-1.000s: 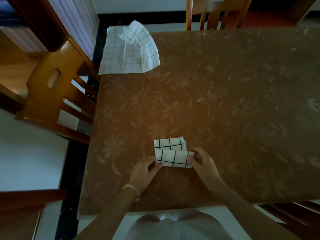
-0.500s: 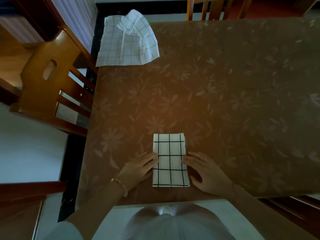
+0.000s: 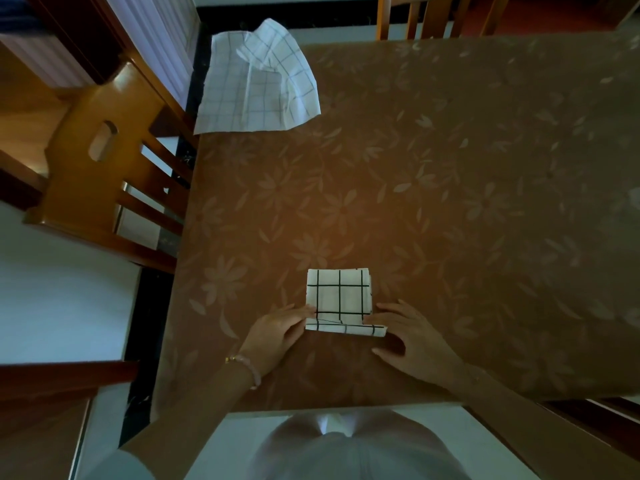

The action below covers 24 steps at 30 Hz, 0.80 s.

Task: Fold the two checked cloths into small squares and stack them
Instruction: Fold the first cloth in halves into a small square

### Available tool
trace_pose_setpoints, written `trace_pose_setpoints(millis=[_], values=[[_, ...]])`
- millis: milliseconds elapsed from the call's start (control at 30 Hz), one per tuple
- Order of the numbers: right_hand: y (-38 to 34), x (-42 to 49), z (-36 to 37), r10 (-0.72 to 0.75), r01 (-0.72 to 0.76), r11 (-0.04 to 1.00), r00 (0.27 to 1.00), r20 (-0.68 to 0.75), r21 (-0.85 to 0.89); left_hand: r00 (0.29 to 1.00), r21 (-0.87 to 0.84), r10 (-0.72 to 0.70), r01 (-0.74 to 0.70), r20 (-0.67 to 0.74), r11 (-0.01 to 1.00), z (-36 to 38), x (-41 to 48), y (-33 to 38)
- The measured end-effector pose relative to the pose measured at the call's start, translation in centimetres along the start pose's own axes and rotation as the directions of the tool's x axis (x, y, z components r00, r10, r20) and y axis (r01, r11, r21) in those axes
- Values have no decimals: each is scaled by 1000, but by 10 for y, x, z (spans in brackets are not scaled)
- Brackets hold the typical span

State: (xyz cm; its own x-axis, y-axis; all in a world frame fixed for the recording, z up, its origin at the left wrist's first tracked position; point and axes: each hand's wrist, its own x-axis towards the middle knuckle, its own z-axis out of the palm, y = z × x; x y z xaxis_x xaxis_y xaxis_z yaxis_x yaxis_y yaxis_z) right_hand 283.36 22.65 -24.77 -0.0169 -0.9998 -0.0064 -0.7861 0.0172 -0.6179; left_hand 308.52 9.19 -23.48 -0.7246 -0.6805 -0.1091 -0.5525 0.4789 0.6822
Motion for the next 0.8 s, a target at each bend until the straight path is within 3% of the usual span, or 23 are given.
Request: trace_pose_setpoints(millis=[133,233,400,600,800], values=[[-20,17,-2,293,-276,944,953,-77,179,991,-64,-83,76,-107,995,0,5,10],[-27,27,0,433,-388,883,891,-138,265,956,-150,-247,224,-160,963,3,11,22],[-33,35,8,492,-439,861,847,-201,256,875,-273,-439,380,-203,884,8,25,38],[-39,44,8,508,-474,861,822,-258,186,839,-240,-480,426,-255,872,12,36,40],[-43,48,8,536,-509,844,796,-282,168,846,-262,-510,462,-154,847,6,34,43]])
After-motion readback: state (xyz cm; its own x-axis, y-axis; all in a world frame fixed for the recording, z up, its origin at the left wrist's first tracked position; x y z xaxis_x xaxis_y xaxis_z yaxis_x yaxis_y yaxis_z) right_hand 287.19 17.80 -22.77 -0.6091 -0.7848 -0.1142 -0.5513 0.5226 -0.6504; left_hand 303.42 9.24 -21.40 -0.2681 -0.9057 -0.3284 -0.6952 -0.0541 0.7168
